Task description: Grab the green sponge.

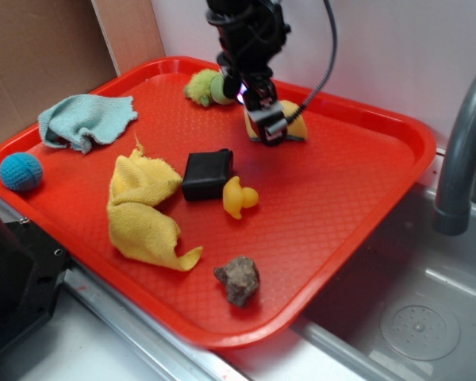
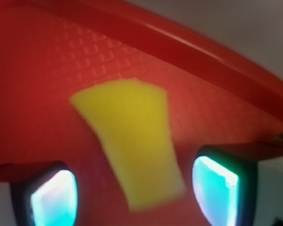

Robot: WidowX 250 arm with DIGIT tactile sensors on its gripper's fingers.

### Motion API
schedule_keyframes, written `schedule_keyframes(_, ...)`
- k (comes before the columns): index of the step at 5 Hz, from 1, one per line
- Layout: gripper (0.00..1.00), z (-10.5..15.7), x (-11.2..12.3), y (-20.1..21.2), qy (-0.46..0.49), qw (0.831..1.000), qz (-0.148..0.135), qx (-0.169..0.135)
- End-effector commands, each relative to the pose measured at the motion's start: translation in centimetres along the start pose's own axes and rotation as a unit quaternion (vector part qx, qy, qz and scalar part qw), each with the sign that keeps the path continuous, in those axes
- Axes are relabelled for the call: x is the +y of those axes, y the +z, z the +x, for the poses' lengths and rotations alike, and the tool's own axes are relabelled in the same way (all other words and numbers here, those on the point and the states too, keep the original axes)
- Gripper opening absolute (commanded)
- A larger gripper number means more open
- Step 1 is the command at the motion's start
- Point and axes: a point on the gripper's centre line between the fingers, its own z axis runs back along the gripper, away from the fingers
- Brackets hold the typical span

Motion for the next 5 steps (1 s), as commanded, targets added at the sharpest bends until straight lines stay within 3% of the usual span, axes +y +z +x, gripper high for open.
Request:
schedule_keyframes(1, 0.77, 2.1, 0.2, -0.9, 0.018, 1.0, -0.002, -0.003)
schedule_keyframes(2, 0.0, 1.2, -0.3, 0.5, 0.02, 1.0, -0.007, -0.005)
schedule_keyframes(3, 0.0, -1.2, -0.3, 4.8, 0.059, 0.998, 0.025, -0.012)
schedule_keyframes(4, 0.0, -4.7, 1.7, 9.7, 0.15, 0.988, 0.023, -0.029)
schedule_keyframes(5, 0.0, -8.3, 4.9, 12.7, 0.259, 0.965, 0.029, -0.005)
